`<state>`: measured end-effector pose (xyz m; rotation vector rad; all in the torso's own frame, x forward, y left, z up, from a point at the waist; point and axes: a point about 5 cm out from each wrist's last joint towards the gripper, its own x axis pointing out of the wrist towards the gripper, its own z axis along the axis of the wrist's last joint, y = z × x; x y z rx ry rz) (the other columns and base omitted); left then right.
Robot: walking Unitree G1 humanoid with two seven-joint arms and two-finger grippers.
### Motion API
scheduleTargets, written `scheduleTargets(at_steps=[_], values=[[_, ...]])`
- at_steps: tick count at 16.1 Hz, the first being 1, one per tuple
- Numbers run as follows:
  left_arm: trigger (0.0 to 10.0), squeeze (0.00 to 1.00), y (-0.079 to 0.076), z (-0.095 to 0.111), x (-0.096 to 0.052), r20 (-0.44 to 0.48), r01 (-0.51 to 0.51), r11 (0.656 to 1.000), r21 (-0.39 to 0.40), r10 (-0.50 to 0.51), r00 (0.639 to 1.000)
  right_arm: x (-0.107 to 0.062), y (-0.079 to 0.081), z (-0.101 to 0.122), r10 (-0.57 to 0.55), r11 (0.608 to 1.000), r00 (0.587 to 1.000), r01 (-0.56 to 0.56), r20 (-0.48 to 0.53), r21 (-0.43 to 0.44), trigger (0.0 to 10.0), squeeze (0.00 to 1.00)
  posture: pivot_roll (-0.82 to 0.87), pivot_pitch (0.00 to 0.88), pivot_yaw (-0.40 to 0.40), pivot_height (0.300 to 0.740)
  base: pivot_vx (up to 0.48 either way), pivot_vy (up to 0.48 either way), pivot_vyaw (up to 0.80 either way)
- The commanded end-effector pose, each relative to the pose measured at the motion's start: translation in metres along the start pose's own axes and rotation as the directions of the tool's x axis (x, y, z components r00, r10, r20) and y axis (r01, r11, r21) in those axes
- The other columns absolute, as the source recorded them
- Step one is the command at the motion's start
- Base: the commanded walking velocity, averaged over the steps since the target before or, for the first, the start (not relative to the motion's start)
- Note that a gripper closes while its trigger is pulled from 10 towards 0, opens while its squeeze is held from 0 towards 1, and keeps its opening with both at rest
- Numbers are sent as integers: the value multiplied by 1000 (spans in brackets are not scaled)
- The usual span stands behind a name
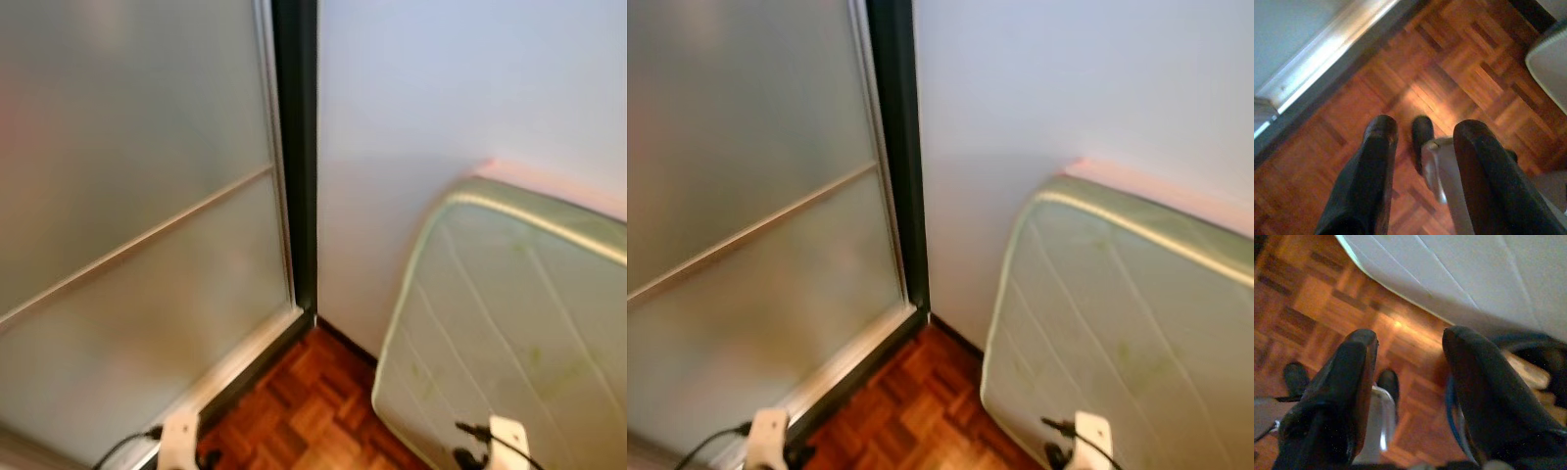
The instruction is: Clean up the room
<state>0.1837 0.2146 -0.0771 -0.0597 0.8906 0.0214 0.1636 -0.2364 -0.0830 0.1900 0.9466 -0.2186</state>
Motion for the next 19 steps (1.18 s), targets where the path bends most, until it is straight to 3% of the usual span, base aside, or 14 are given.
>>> scheduleTargets(at_steps=[1, 5, 11, 19], values=[[10000, 0, 5, -1, -1, -13, -14, 1000, 2, 14, 1000, 1, 3, 0, 6, 1000, 1000, -6, -5, 4, 10000, 0, -48, 0, -32, 740, -255, 0, 0], [10000, 0, 5, -1, -1, -12, -14, 1000, 3, 14, 1000, -1, -1, -3, -3, 1000, 1000, 3, -13, 11, 10000, 0, -47, 0, -30, 740, -256, 0, 0], [10000, 0, 5, -1, -1, -13, -13, 1000, 3, 13, 1000, -6, -24, -4, -32, 999, 999, 33, -23, 20, 10000, 0, -48, 0, -31, 740, -255, 0, 0], [10000, 0, 7, -1, -1, -16, -13, 1000, 3, 14, 1000, -6, -22, -8, -35, 999, 999, 36, -37, 25, 10000, 0, -48, 0, -26, 740, -255, 0, 0]])
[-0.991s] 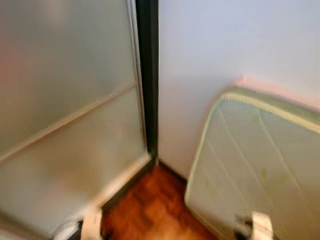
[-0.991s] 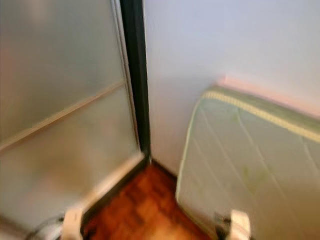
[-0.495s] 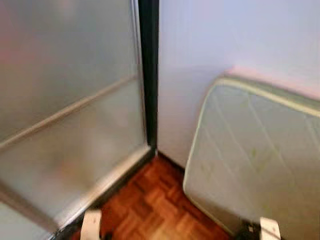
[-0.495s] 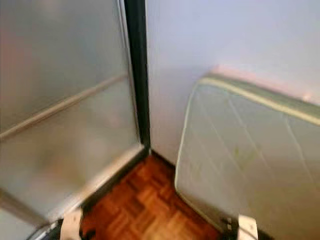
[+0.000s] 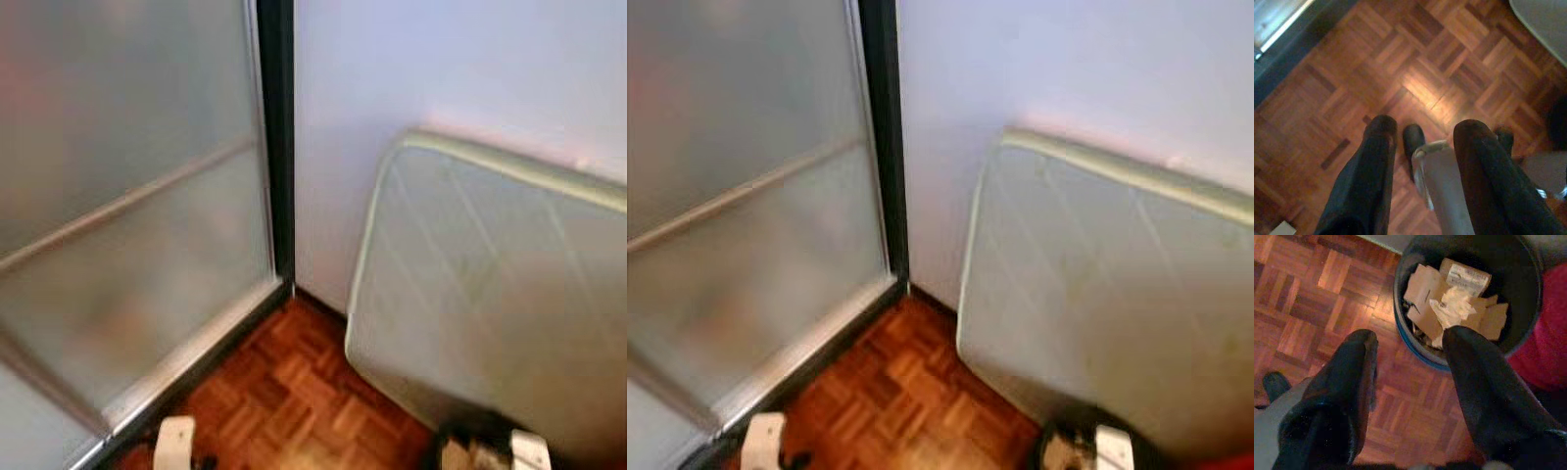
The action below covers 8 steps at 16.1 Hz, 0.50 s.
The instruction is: Clean up the room
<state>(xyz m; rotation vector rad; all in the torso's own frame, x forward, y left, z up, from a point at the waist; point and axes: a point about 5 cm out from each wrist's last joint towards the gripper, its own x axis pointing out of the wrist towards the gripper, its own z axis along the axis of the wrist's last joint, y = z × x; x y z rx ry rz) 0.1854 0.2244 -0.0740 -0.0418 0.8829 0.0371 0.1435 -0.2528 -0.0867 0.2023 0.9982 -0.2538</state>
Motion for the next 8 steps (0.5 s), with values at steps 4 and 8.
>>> scheduleTargets(at_steps=[4, 8], values=[[10000, 0, -3, -4, 0, -21, 9, 1000, -2, -9, 1000, 3, 8, 8, 3, 1000, 1000, -3, 15, 7, 10000, 0, -51, 0, -21, 740, -255, 0, 0], [10000, 0, -3, -2, 1, -19, 12, 1000, 5, -12, 1000, 6, 23, 9, 25, 1000, 1000, -25, 17, 1, 10000, 0, -53, 0, -15, 740, -251, 0, 0]])
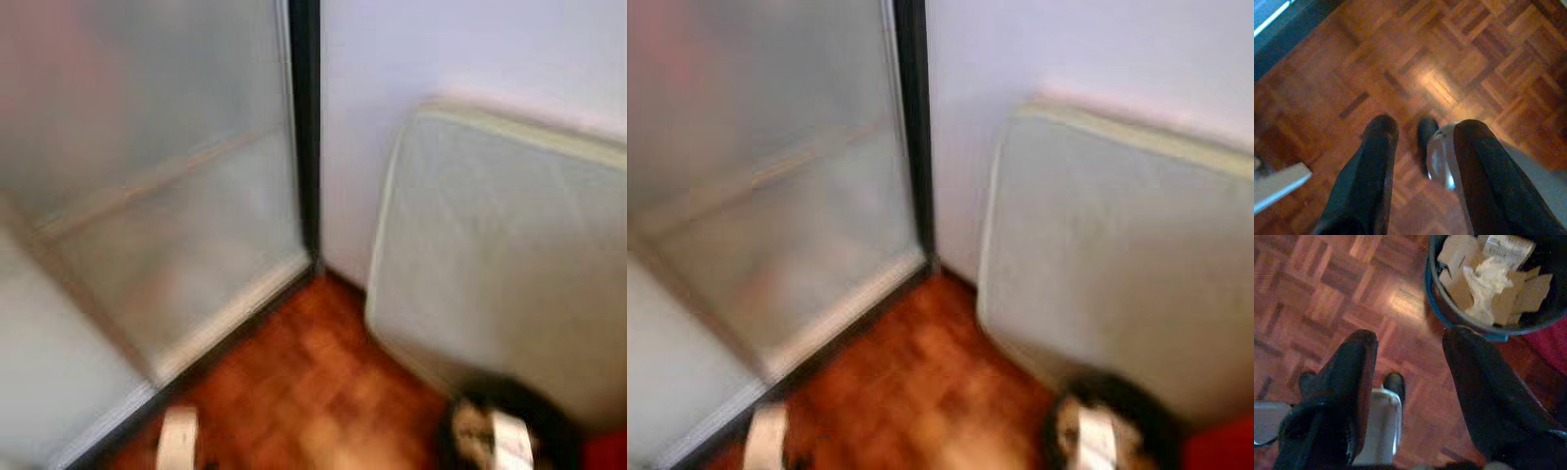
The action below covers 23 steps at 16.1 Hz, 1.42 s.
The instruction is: Clean up the room
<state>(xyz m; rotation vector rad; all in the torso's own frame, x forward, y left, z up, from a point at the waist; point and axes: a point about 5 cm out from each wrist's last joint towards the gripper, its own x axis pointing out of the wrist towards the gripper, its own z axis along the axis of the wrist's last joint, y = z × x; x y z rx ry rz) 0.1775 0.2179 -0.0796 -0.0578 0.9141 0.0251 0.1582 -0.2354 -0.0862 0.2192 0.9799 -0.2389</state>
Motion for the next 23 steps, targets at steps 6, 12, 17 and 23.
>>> scheduleTargets(at_steps=[6, 12, 17, 23], values=[[10000, 0, 3, 7, 1, 6, -2, 1000, 25, 2, 1000, 2, 7, 3, 10, 1000, 1000, -10, 8, -13, 10000, 0, -55, 0, -13, 740, -82, 0, 0], [10000, 0, 6, 10, 1, 22, -10, 1000, 14, 10, 1000, 3, 17, -2, 18, 1000, 1000, -18, -13, -7, 10000, 0, -50, 0, -6, 740, 0, 0, -533], [10000, 0, 5, 13, 2, 22, -15, 999, 47, 14, 1000, 3, 21, -2, 26, 1000, 1000, -27, -17, -14, 10000, 0, -59, 0, -2, 740, 0, -157, -800], [10000, 0, 7, 12, 1, 18, -19, 999, 47, 18, 1000, 3, 22, -3, 29, 1000, 999, -29, -21, -8, 10000, 0, -62, 0, 10, 740, 0, 0, -800]])
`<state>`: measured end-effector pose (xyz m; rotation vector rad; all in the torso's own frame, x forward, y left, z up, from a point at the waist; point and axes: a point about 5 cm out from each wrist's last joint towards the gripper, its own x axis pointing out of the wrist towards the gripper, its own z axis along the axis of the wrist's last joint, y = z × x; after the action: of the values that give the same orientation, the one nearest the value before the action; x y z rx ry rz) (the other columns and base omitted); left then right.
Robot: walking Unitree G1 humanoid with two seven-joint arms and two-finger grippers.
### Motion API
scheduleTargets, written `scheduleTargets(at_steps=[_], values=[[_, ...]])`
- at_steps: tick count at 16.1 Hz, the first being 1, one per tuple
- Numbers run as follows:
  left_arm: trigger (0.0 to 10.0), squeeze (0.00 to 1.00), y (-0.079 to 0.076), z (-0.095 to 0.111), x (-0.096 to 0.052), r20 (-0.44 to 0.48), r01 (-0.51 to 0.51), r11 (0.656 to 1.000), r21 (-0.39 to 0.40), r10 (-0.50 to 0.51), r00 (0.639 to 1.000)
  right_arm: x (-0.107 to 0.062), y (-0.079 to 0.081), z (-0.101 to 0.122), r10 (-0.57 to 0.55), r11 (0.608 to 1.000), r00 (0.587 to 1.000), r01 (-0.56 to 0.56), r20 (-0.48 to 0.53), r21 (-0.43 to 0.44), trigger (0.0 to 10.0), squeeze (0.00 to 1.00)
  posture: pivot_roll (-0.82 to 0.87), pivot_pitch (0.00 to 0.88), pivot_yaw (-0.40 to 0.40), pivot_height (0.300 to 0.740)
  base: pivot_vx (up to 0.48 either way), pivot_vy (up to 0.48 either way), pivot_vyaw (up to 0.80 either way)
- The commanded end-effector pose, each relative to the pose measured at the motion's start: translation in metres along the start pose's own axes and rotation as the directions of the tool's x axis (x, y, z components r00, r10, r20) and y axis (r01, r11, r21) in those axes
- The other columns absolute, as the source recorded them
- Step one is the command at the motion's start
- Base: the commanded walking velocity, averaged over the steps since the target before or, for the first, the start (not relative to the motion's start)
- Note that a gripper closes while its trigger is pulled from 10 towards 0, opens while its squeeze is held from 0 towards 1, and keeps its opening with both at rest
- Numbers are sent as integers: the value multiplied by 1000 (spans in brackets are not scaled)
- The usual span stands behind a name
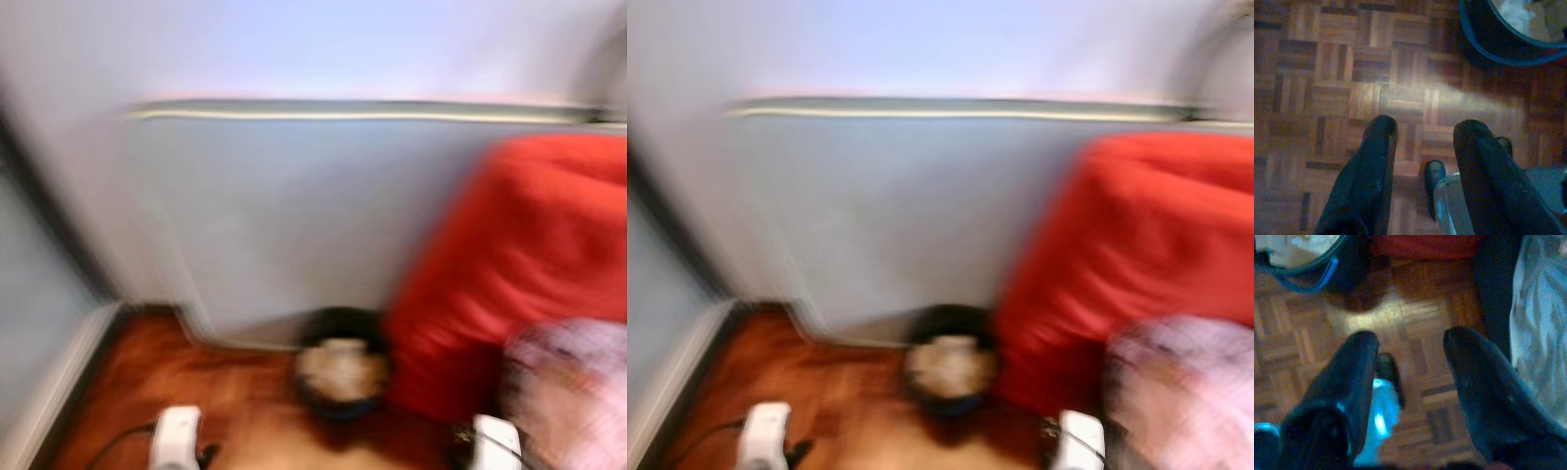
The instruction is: Clean up the room
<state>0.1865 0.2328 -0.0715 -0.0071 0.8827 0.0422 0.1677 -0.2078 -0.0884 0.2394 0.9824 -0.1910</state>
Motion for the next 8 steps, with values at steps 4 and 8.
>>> scheduleTargets(at_steps=[4, 8], values=[[10000, 0, -7, -1, 1, -16, 22, 1000, 20, -22, 1000, -1, -7, -2, -21, 1000, 1000, 21, -14, 1, 10000, 0, -63, 0, 12, 740, 0, 0, -800], [10000, 0, -6, -2, 1, -19, 20, 1000, 17, -20, 1000, -1, -7, -2, -20, 1000, 1000, 20, -16, -5, 10000, 0, -68, 0, 16, 740, 0, 0, -800]])
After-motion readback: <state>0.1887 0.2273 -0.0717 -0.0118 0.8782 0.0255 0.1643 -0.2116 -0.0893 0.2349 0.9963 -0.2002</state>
